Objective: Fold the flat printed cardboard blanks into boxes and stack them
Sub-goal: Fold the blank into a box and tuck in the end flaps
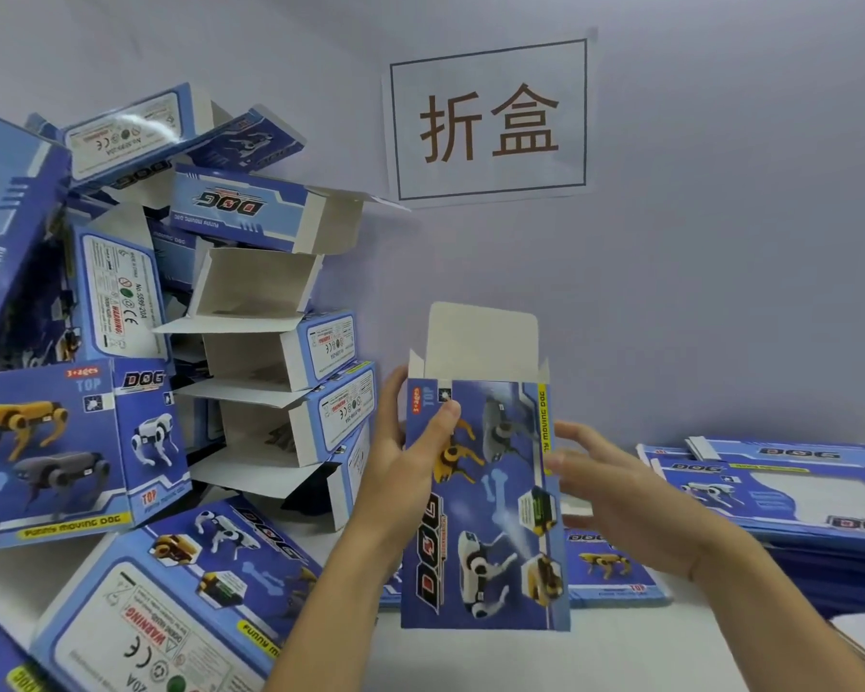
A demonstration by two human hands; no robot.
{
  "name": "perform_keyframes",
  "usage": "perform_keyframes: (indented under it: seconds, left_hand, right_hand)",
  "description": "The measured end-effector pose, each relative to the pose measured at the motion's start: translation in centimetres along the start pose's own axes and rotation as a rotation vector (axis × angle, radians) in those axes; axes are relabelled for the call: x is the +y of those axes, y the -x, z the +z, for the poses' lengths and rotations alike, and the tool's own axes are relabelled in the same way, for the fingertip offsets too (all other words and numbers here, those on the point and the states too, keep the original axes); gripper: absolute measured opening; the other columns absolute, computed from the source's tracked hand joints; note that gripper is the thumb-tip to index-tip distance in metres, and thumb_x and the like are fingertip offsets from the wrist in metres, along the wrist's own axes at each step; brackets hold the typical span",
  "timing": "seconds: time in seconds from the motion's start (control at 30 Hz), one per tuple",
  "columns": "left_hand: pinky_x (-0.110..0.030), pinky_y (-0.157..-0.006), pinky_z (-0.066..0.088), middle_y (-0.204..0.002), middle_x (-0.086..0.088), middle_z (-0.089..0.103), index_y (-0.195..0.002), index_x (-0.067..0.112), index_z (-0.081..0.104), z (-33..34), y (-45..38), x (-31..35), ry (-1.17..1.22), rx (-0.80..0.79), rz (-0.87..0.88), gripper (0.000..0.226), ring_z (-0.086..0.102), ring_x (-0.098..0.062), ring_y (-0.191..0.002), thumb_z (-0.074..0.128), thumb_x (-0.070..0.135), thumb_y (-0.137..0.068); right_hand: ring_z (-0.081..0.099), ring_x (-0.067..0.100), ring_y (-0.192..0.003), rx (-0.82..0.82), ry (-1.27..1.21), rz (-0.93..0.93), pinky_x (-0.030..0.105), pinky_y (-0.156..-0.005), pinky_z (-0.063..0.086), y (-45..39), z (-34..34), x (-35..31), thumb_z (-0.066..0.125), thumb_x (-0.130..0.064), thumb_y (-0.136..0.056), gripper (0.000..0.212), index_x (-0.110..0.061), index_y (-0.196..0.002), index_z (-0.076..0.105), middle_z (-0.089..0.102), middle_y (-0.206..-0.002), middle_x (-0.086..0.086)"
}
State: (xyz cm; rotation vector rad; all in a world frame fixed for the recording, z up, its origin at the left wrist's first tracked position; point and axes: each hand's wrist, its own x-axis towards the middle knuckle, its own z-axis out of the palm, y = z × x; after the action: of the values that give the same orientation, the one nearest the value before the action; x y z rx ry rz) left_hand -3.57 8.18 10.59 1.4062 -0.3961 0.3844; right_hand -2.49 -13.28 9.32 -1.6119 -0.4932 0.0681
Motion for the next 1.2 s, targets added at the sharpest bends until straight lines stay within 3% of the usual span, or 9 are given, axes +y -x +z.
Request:
perform_keyframes:
  seconds: [0.13,0.23,0.43,0.57,0.73,0.9,1.03,1.13,1.2]
  left_hand:
    - [-0.044,-0.088,0.058,-0.118,0.003,0.072,-0.116,0.065,0.047,0.9,0.2,-0.5,0.017,-0.187,-0.081,0.047,0.071,-0.024,-0.105,0.066,0.031,-0.091]
    - [-0.051,-0.087,0.058,-0.108,-0.004,0.074,-0.108,0.061,0.051,1.5,0.1,-0.3,0.005,-0.074,-0.064,0.044,0.073,-0.029,-0.095,0.061,0.019,-0.096]
    - [-0.028,-0.061,0.061,-0.096,0.015,0.074,-0.123,0.044,0.047,1.8,0.2,0.6,0.041,0.034,0.096,0.050,0.075,-0.013,-0.077,0.065,0.049,-0.077]
    - [-0.037,-0.073,0.063,-0.099,0.020,0.072,-0.123,0.041,0.053,1.7,0.2,0.3,-0.029,0.068,0.118,0.051,0.075,-0.016,-0.085,0.067,0.051,-0.075]
    - [-0.029,-0.063,0.060,-0.086,0.003,0.075,-0.102,0.025,0.065,1.6,0.1,0.1,-0.086,0.082,0.121,0.041,0.074,-0.022,-0.075,0.066,0.054,-0.074]
    - [-0.047,-0.088,0.056,-0.091,-0.010,0.074,-0.093,0.014,0.064,1.5,0.0,0.8,-0.124,0.014,0.000,0.053,0.072,-0.030,-0.091,0.055,0.065,-0.079]
    - [-0.014,-0.068,0.047,-0.075,0.016,0.069,-0.088,0.006,0.064,1.9,-0.2,0.6,-0.098,0.132,0.004,0.030,0.062,-0.004,-0.078,0.047,0.026,-0.101]
    - [-0.026,-0.071,0.042,-0.082,0.002,0.062,-0.083,0.010,0.059,2.1,0.2,0.3,-0.125,0.188,-0.005,0.022,0.054,-0.017,-0.085,0.043,0.011,-0.098]
    - [-0.036,-0.076,0.045,-0.094,-0.011,0.063,-0.087,0.013,0.058,2.3,0.3,0.1,-0.140,0.208,0.000,0.020,0.058,-0.031,-0.094,0.042,0.012,-0.099]
  right_hand:
    - [0.073,0.022,-0.100,0.213,-0.142,-0.199,0.039,-0.082,0.059,-1.1,1.5,0.1,0.067,-0.048,-0.083,0.061,-0.041,-0.136,0.036,0.075,-0.108,0.000]
    - [0.073,0.019,-0.100,0.218,-0.132,-0.261,0.031,-0.075,0.060,-1.6,2.8,0.4,0.058,-0.047,-0.087,0.060,-0.033,-0.141,0.036,0.075,-0.108,-0.004]
    - [0.065,0.009,-0.115,0.209,-0.132,-0.376,0.023,-0.088,0.056,-1.7,4.0,0.5,0.055,-0.038,-0.091,0.066,-0.044,-0.150,0.025,0.067,-0.125,-0.015]
    - [0.062,0.018,-0.122,0.174,-0.129,-0.413,0.038,-0.099,0.052,-1.4,3.9,0.2,0.054,-0.032,-0.091,0.058,-0.044,-0.145,0.036,0.065,-0.132,-0.006]
    - [0.069,0.023,-0.109,0.167,-0.154,-0.373,0.035,-0.088,0.059,-1.2,3.8,-0.2,0.060,-0.033,-0.092,0.041,-0.034,-0.132,0.052,0.072,-0.119,0.003]
    - [0.070,0.031,-0.102,0.185,-0.142,-0.348,0.036,-0.080,0.059,-1.1,3.5,0.0,0.062,-0.032,-0.089,0.037,-0.026,-0.125,0.057,0.073,-0.109,0.012]
    - [0.069,0.024,-0.106,0.167,-0.091,-0.304,0.042,-0.092,0.054,-1.2,3.7,0.2,0.054,-0.045,-0.096,0.037,-0.032,-0.130,0.056,0.071,-0.117,0.007]
    - [0.067,0.007,-0.088,0.253,-0.072,-0.262,0.023,-0.078,0.052,-1.6,4.0,0.1,0.033,-0.062,-0.092,0.049,-0.036,-0.119,0.066,0.071,-0.110,-0.005]
    - [0.065,0.003,-0.066,0.304,-0.071,-0.232,0.015,-0.058,0.050,-2.0,4.1,0.0,0.032,-0.058,-0.097,0.048,-0.032,-0.111,0.070,0.072,-0.080,-0.012]
